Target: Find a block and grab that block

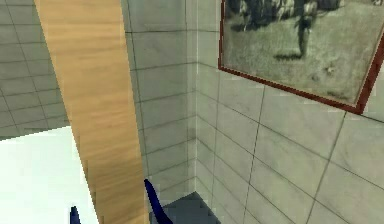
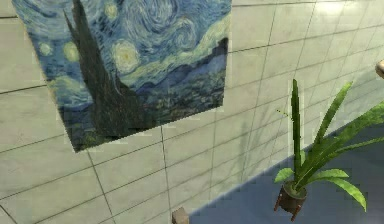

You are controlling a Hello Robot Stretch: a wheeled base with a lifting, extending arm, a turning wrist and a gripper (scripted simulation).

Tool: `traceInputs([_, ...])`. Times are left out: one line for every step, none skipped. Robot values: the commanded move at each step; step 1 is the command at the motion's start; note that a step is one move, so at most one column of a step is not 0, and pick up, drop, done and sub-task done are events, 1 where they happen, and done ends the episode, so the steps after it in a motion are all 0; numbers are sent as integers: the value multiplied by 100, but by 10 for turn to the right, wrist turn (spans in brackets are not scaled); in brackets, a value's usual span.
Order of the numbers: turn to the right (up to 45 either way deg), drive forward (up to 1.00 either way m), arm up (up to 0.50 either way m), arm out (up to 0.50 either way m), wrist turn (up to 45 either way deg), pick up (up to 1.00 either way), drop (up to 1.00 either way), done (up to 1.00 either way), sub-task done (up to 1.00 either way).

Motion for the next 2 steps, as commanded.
traceInputs([0,0,0,42,0,0,0,0,0])
traceInputs([0,0,0,0,450,0,0,0,0])
